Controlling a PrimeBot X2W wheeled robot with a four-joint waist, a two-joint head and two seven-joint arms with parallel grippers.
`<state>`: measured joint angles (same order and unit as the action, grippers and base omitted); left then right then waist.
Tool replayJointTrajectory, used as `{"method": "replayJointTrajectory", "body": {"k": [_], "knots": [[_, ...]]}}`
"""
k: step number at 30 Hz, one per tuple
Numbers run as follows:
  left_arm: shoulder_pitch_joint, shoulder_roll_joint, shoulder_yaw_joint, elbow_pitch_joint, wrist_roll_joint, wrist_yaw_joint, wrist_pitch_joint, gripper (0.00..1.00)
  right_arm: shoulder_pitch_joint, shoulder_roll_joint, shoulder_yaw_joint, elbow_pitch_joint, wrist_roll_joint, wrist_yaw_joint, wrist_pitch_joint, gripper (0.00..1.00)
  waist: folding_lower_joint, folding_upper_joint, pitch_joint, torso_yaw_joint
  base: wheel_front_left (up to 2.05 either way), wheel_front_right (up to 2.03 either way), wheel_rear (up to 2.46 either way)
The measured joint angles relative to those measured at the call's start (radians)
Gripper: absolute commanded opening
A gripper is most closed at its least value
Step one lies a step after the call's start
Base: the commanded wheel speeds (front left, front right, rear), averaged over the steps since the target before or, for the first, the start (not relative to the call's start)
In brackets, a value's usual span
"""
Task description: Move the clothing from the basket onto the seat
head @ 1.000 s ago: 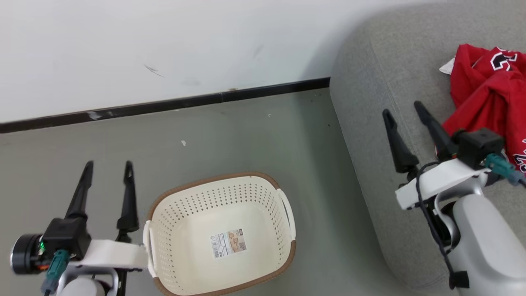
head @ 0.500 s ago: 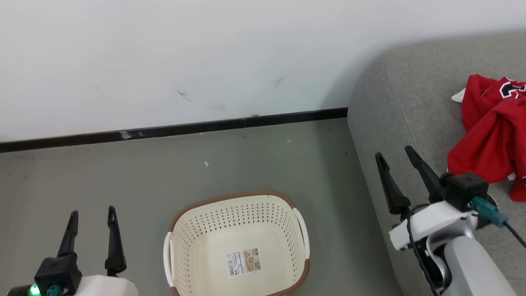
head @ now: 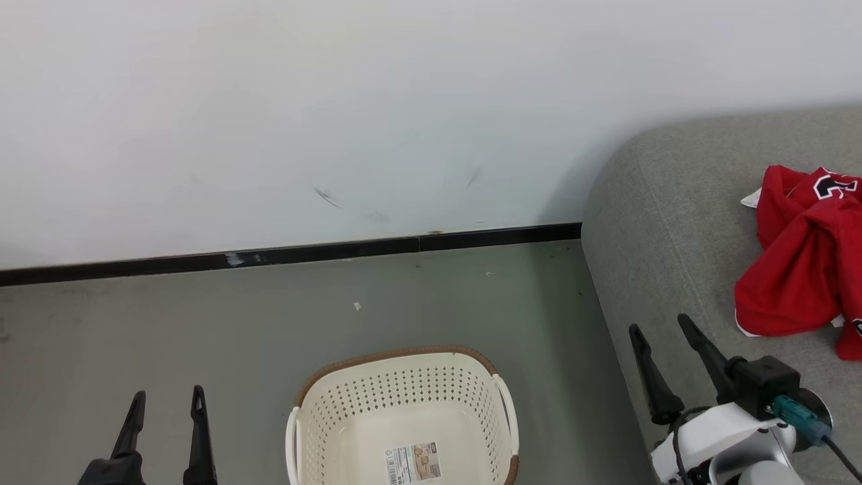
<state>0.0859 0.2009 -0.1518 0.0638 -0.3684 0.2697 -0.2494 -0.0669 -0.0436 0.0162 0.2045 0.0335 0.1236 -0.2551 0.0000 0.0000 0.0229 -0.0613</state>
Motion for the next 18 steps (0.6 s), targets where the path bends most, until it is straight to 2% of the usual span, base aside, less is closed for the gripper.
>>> {"method": "replayJointTrajectory", "body": {"k": [7, 18], "knots": [[0.016, 0.0, -0.006, 0.002, 0.0, -0.01, 0.0, 1.0, 0.041, 0.002, 0.004, -0.025, -0.016, 0.0, 0.0, 1.0, 0.0, 0.0, -0.035, 0.006, 0.0, 0.0, 0.0], [0.027, -0.001, -0.005, -0.001, 0.0, -0.019, 0.0, 1.0, 0.088, 0.002, 0.008, -0.058, 0.038, 0.0, 0.0, 1.0, -0.0001, 0.0, -0.06, 0.019, 0.0, 0.0, 0.0]]}}
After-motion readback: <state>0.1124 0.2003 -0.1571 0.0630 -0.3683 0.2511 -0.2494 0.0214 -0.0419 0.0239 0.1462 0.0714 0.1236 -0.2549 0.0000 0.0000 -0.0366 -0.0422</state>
